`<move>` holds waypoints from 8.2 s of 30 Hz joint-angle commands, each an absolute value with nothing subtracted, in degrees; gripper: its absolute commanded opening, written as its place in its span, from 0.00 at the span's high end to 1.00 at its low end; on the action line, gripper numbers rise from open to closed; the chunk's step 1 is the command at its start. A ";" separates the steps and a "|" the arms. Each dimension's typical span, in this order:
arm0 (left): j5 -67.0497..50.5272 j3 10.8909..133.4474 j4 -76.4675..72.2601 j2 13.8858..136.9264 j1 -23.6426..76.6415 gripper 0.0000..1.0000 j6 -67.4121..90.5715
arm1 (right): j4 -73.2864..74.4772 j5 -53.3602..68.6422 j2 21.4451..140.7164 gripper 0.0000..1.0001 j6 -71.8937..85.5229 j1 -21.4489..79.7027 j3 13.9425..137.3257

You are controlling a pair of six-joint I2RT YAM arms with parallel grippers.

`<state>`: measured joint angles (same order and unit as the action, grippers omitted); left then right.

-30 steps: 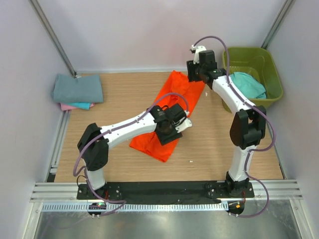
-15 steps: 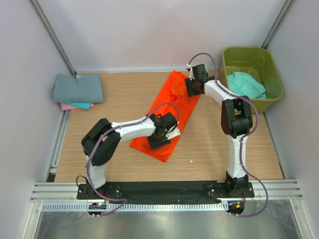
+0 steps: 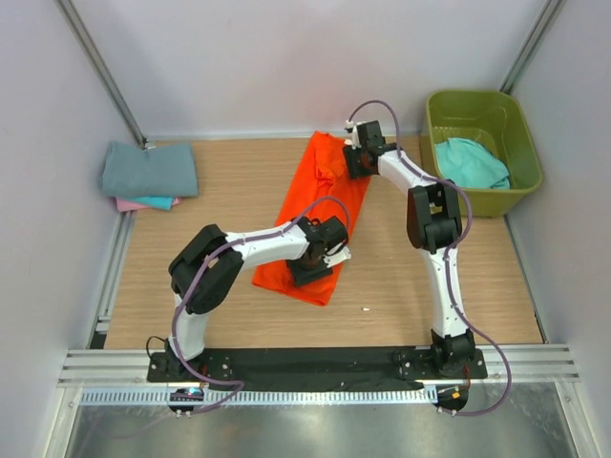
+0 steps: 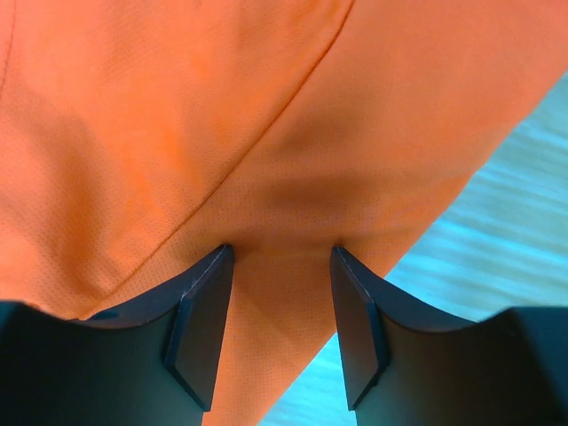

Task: Fold and stack the t-shirts
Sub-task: Fold the tshirt

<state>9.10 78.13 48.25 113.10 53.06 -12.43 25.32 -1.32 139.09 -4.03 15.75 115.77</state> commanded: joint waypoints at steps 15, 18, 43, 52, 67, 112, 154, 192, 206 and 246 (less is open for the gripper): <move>1.05 86.39 49.04 120.50 60.99 0.45 -6.59 | 24.79 0.88 143.09 0.45 -3.87 21.88 123.66; 2.28 86.66 49.75 120.32 61.26 0.45 -6.24 | 25.05 0.26 141.51 0.45 -4.39 21.80 123.05; -14.51 90.82 55.55 85.35 30.09 0.08 25.73 | 28.83 22.74 75.24 0.23 34.01 14.24 65.15; -32.34 50.76 44.30 77.44 15.38 0.26 40.59 | 27.51 31.54 71.98 0.25 39.28 14.24 43.35; -32.52 39.64 37.00 82.52 13.97 0.32 41.66 | 21.01 34.19 77.43 0.30 44.38 21.79 32.25; -36.74 47.01 27.16 84.65 21.98 1.00 41.84 | 22.06 31.73 74.89 0.99 36.93 22.15 42.70; -32.24 85.88 31.45 110.48 7.30 0.43 33.84 | 18.10 31.62 103.54 0.30 27.06 9.32 79.03; -36.83 76.46 28.91 121.11 11.25 0.48 37.62 | 10.20 38.15 112.23 0.53 35.42 11.78 62.67; -39.37 75.85 24.52 119.45 11.51 1.00 39.90 | 8.26 34.80 110.75 0.99 33.49 11.69 65.83; -45.97 84.34 26.46 109.65 12.39 1.00 41.05 | 13.55 35.59 86.29 0.99 34.01 9.50 60.01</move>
